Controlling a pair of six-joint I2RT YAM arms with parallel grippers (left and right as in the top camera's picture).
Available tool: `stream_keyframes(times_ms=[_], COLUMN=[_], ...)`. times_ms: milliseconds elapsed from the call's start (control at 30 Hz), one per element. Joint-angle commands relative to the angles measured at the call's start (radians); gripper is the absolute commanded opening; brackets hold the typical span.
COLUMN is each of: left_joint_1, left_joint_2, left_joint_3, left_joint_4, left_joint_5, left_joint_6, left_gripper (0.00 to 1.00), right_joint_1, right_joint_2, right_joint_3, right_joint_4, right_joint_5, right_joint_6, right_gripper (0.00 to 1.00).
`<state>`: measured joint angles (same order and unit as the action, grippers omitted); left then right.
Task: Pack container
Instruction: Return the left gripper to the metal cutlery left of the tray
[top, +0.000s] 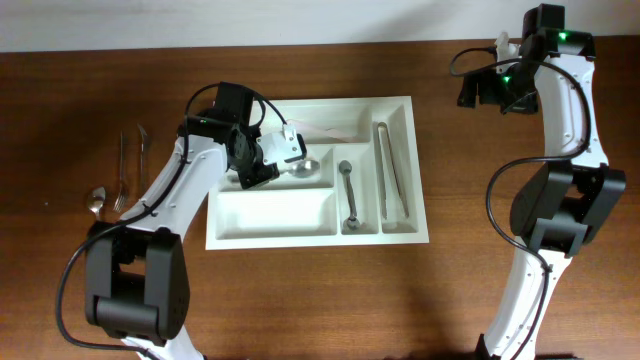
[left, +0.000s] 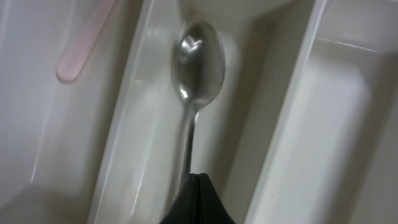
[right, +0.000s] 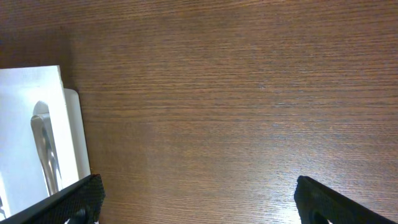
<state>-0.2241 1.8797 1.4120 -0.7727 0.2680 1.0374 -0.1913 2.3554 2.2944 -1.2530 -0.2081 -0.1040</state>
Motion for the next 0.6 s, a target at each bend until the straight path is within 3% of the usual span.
stream_keyframes(times_ms=[0, 100, 167, 200, 267, 367, 500, 567], left_joint_1=[-0.002, -0.002, -0.002, 0.002, 0.018, 0.077, 0.167, 0.215], left_joint_2=[0.005, 0.003, -0.005, -0.011, -0.024, -0.041, -0.050, -0.050], left_joint_3=[0.010, 0.016, 0.046, 0.068, 0.126, 0.246, 0.323, 0.332], left_joint_4=[0.003, 0.002, 0.003, 0.003, 0.006, -0.004, -0.045, -0.076], left_joint_5=[0.001, 0.000, 0.000, -0.003, -0.013, -0.108, -0.196, -0.225], left_joint_6=[0.015, 0.007, -0.058, -0.095, -0.205, -0.459, -0.589, -0.612], left_gripper=[0.02, 0.03, 0.19, 0.33, 0.75, 0.75, 0.86, 0.86], right_joint_1=[-0.006, -0.006, -0.006, -0.006, -0.006, -0.006, -0.006, -0.006], right_joint_2=[-0.049, -0.048, -0.049, -0.049, -0.049, -0.048, -0.049, -0.049], right_joint_3=[0.024, 0.024, 0.024, 0.024, 0.024, 0.024, 0.024, 0.024], right_joint_4=[0.000, 0.000, 0.000, 0.000, 0.000, 0.000, 0.000, 0.000], right_joint_5=[-0.002, -0.002, -0.002, -0.002, -0.002, -0.002, -0.002, -0.002], right_joint_6=[0.008, 0.008, 0.008, 0.008, 0.008, 0.008, 0.008, 0.008], right_gripper=[0.99, 0.99, 0.99, 0.99, 0.99, 0.99, 0.99, 0.99])
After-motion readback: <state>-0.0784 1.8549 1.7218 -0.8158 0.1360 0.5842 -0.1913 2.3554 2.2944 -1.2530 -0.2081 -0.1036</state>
